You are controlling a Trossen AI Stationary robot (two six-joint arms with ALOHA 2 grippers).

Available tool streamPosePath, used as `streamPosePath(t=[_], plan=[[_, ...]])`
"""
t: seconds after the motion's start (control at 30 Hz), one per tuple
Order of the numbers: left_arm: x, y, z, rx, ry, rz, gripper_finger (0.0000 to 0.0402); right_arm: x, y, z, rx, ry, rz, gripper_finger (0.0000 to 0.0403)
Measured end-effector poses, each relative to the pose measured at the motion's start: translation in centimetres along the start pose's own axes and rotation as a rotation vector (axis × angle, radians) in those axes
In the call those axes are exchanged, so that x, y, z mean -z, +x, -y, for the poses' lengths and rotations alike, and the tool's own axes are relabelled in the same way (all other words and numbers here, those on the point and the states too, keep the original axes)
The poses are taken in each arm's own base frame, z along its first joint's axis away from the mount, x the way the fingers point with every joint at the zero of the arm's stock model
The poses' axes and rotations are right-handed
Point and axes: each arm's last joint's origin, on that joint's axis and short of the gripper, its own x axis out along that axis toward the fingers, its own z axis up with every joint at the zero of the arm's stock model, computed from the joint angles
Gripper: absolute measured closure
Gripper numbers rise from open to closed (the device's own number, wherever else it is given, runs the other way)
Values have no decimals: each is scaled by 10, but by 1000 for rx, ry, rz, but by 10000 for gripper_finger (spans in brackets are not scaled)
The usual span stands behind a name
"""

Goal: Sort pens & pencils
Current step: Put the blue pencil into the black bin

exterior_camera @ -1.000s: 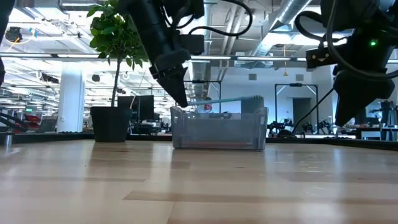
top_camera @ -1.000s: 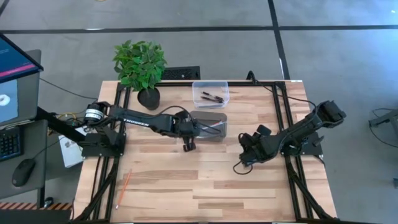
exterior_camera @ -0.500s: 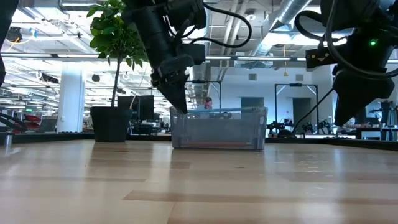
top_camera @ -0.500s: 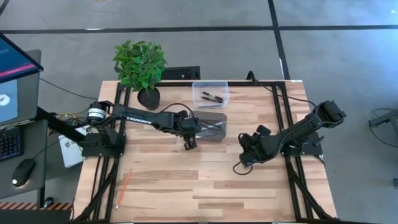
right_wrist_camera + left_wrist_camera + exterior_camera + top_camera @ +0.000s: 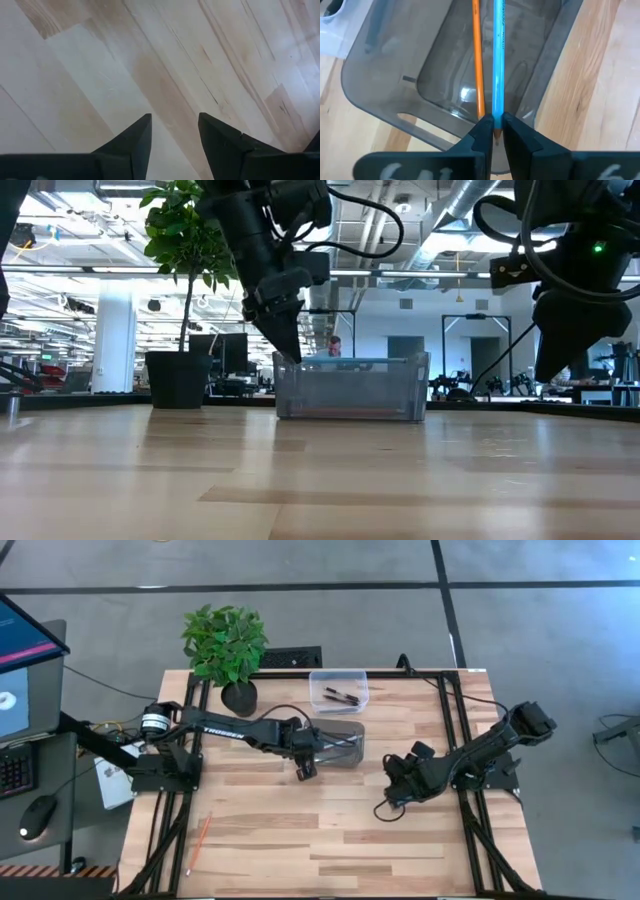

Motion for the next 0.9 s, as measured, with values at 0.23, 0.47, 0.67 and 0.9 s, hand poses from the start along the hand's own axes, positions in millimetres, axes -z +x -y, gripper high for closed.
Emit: streamPosePath(t=[0.23, 0.47, 0.67, 0.9], plan=[[0, 0, 0, 0, -3, 0, 372, 0, 0, 0, -1, 0, 0, 216], [0, 0, 0, 0, -4, 0, 372, 0, 0, 0, -2, 1, 2, 217], [0, 0, 0, 0, -4, 0, 372, 0, 0, -1, -6, 4, 5, 216], [0, 0, 0, 0, -4, 0, 372, -1, 0, -1, -13, 8, 10, 217]])
